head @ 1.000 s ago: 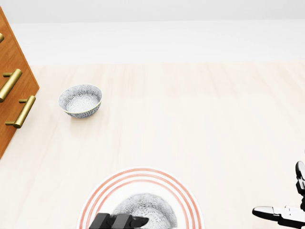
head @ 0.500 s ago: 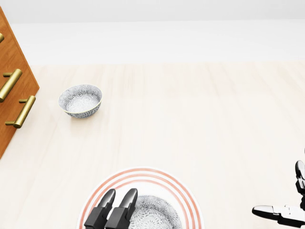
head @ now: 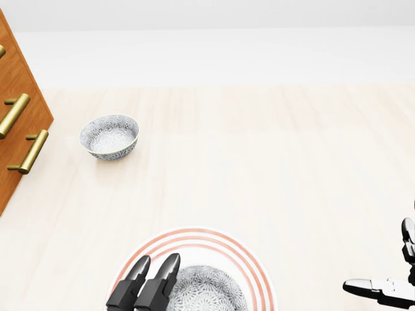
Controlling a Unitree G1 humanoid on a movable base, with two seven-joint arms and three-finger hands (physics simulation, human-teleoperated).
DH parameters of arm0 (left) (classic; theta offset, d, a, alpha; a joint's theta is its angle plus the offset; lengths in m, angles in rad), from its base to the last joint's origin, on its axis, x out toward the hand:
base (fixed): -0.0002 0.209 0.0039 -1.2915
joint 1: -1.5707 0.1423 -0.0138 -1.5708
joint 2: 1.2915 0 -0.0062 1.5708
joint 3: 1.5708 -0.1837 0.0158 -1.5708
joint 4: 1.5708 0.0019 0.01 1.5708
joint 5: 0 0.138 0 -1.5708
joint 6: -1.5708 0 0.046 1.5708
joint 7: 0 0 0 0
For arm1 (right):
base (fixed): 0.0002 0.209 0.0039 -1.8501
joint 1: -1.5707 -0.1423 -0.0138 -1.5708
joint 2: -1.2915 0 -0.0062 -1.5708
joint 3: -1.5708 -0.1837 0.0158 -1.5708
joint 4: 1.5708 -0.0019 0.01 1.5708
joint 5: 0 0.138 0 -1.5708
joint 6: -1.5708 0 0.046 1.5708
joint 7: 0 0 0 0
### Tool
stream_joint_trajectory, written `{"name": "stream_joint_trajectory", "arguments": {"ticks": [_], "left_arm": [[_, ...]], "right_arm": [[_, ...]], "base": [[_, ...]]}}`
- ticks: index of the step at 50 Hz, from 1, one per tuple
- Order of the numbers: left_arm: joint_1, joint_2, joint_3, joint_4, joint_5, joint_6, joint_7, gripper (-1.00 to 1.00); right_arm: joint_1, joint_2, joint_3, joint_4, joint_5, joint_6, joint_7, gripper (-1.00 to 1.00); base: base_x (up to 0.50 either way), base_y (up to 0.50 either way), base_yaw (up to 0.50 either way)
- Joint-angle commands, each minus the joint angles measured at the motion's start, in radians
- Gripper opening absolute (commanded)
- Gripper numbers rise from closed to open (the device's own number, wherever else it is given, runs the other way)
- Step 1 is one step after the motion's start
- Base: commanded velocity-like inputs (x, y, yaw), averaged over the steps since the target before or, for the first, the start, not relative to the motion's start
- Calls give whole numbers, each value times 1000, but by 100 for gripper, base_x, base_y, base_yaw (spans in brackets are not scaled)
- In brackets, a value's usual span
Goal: Put the bowl in the middle on the plate.
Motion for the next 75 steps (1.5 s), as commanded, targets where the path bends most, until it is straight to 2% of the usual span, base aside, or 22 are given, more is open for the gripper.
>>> {"name": "stream_joint_trajectory", "arguments": {"ticks": [1,3,8,11,15,19,22,31,33,44,51,59,63,66,75], "left_arm": [[10,-6,32,-28,-25,4,-47,100],[12,-7,36,-17,-24,-4,-48,100],[35,-5,41,-22,-32,-3,-71,100],[46,0,49,-23,-34,-12,-69,100],[58,-2,82,-41,-47,-14,-95,100],[61,-13,124,-23,-59,-40,-102,100],[75,-29,154,-38,-61,-40,-130,100],[88,-74,218,-54,-52,-40,-194,100],[89,-87,229,-61,-52,-40,-207,100],[94,-130,282,-76,-75,-40,-270,100],[83,-158,337,-72,-83,-40,-302,100],[83,-207,418,-59,-76,-40,-349,100],[83,-233,477,-42,-68,-40,-357,100],[77,-268,546,-45,-87,-40,-377,100],[45,-367,699,-80,-117,-40,-506,100]], "right_arm": [[0,-1,1,-1,0,2,-2,100],[-1,-1,1,2,-1,0,-1,100],[-1,-2,0,6,-1,-5,0,100],[1,0,0,1,-2,-1,-1,100],[-2,-2,1,3,-2,0,-2,100],[-3,-3,2,13,-3,-8,-2,100],[3,-1,2,-7,-3,5,-3,100],[1,0,1,-2,-4,2,-2,100],[-3,-2,1,12,-4,-9,-2,100],[1,-1,2,3,-5,-4,-1,100],[1,-1,1,4,-4,-6,-1,100],[-2,-3,3,17,-5,-16,-3,100],[-3,-4,3,17,-4,-16,-4,100],[0,-2,4,6,-6,-8,-5,100],[-1,-1,2,13,-6,-13,-4,100]], "base": [[0,0,0],[0,0,0],[0,0,0],[0,0,0],[0,0,0],[0,0,0],[0,0,0],[0,0,0],[0,0,0],[0,0,0],[0,0,0],[0,0,0],[0,0,0],[0,0,0],[0,0,0]]}}
